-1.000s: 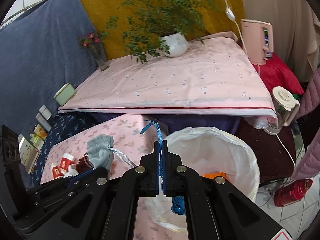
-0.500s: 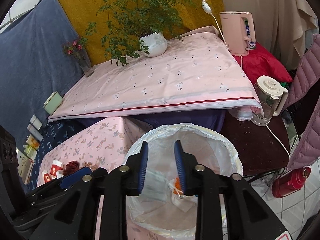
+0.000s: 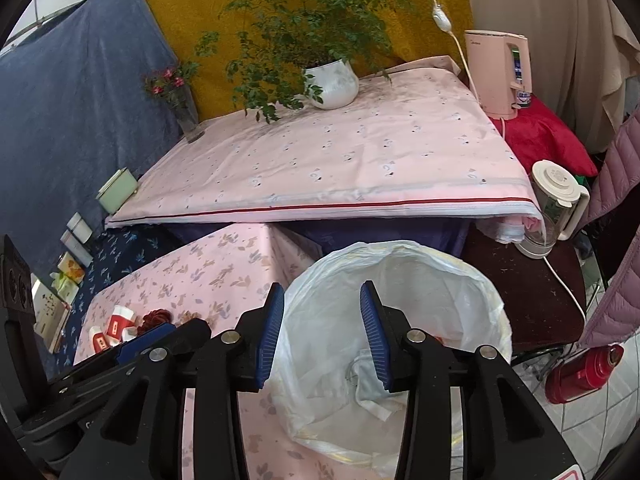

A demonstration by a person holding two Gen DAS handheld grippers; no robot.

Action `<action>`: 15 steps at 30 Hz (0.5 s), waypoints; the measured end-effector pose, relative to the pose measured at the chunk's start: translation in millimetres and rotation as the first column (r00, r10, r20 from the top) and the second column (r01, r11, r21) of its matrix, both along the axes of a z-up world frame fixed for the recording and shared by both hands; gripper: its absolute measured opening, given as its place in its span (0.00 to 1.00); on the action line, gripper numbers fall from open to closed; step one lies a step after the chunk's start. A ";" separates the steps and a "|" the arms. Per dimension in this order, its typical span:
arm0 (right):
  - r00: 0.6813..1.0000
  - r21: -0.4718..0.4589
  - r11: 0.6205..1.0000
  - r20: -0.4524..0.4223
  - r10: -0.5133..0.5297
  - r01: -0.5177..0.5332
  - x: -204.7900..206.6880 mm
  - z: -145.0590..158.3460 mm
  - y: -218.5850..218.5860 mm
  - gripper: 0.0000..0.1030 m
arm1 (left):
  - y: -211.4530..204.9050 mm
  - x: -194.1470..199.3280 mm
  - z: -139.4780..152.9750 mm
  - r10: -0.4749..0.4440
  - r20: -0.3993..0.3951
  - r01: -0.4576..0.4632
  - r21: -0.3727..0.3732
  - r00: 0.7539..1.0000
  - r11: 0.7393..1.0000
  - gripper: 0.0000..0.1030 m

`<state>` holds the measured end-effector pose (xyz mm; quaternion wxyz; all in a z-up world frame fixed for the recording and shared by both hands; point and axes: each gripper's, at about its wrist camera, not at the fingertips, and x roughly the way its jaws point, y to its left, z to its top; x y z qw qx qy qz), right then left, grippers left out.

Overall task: Collect trash
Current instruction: 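Open both tools to drop the pouch and ribbon into the wastebasket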

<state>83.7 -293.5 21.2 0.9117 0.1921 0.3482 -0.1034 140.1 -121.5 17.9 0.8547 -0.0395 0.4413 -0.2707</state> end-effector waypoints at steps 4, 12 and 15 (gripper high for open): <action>1.000 -0.003 1.000 -0.005 0.028 -0.028 4.5 -0.7 17.4 0.39 | 20.6 3.2 0.0 0.043 -0.006 -0.043 -0.013 0.999 0.999 0.47; 0.995 -0.001 0.996 -0.027 0.092 -0.092 13.3 -8.0 55.1 0.39 | 74.3 11.3 -8.9 0.156 -0.030 -0.157 -0.020 0.987 0.987 0.49; 0.991 -0.001 0.992 -0.040 0.125 -0.125 17.6 -12.8 73.7 0.40 | 97.1 13.2 -16.4 0.208 -0.038 -0.209 -0.012 0.977 0.978 0.54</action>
